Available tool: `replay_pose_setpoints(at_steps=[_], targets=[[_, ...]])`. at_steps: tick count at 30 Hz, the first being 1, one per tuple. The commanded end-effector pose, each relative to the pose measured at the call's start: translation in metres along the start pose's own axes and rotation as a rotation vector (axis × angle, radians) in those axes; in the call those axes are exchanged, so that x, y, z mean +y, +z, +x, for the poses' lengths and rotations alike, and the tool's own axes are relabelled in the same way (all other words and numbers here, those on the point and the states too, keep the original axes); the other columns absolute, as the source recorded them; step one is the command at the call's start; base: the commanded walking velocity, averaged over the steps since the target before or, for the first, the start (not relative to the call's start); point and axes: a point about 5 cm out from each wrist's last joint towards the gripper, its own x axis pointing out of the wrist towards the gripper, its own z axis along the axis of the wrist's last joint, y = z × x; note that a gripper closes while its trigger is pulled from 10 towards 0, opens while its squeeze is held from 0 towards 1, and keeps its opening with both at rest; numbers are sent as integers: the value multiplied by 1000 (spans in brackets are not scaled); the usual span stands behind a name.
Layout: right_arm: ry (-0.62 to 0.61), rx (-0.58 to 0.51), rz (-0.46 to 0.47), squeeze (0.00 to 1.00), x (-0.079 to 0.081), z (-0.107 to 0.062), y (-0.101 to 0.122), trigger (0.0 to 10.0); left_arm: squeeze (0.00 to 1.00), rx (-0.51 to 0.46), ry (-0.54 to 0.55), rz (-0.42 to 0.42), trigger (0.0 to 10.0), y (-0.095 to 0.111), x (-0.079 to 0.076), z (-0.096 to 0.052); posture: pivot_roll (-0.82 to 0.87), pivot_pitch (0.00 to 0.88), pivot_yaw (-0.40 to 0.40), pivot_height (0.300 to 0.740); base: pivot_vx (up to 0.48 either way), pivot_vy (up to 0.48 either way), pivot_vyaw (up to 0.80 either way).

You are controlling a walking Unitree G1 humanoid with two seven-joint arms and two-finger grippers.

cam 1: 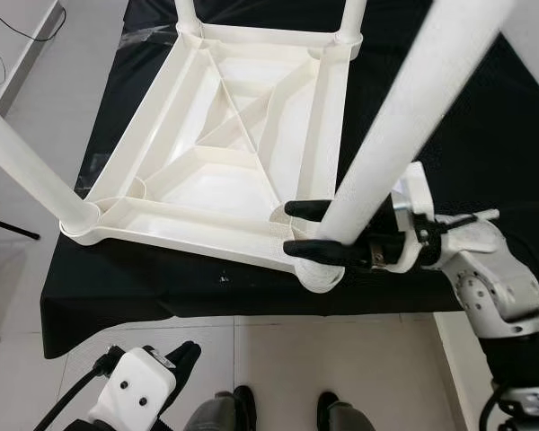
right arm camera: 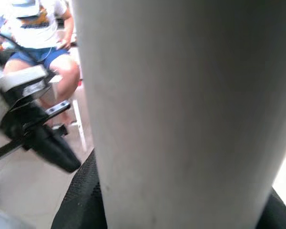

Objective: Building children table

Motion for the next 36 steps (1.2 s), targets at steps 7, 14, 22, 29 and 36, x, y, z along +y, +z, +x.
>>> replay_pose_setpoints(at_steps=[7,14,22,29,36], targets=[[43,88,22,0,3,-3,-14,10000,0,26,-18,21,10000,-4,0,-2,64,338,37,740,0,0,0],[57,91,25,0,1,4,-17,10000,0,22,-16,21,10000,-4,-1,-1,61,339,32,740,0,0,0],[25,51,30,0,-9,11,-12,10000,0,15,-13,18,10000,-4,-2,1,57,342,20,740,0,0,0],[11,46,39,0,-13,13,-13,10000,0,8,-12,16,10000,-3,-3,2,55,345,12,740,0,0,0],[-18,60,43,0,-18,10,-16,10000,0,5,-10,16,10000,-2,-3,2,55,345,12,740,0,0,0]])
